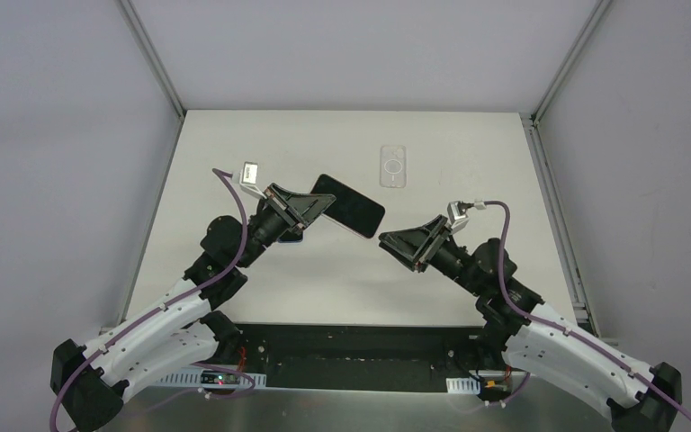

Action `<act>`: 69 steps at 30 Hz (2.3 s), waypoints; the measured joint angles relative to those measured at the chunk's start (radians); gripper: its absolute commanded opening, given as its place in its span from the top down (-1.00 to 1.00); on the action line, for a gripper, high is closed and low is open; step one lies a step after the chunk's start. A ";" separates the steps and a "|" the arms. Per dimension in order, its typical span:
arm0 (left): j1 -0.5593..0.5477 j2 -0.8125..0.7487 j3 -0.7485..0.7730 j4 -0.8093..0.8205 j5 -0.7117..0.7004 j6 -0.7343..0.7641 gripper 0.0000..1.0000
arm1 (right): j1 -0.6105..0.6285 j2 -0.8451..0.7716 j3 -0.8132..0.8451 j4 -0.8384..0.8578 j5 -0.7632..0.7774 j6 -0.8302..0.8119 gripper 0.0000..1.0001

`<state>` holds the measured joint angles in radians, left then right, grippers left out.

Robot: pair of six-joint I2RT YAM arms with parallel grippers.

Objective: Take the phone out of the phone case
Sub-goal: Remove the phone case from the phone.

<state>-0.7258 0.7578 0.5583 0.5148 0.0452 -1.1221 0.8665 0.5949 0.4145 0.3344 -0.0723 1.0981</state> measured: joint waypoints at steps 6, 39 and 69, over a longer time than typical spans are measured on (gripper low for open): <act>0.000 0.000 0.000 0.000 0.000 0.000 1.00 | 0.000 0.010 0.000 -0.003 0.001 -0.002 0.05; -0.002 0.009 0.000 0.000 0.002 0.002 1.00 | 0.000 0.070 0.000 -0.001 -0.003 -0.001 0.13; -0.021 0.014 0.006 -0.003 -0.063 0.024 1.00 | -0.041 0.183 0.043 0.008 -0.014 -0.002 0.15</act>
<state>-0.7471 0.7723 0.5648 0.5117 -0.0177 -1.0981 0.8257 0.7780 0.4572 0.3424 -0.0868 1.0958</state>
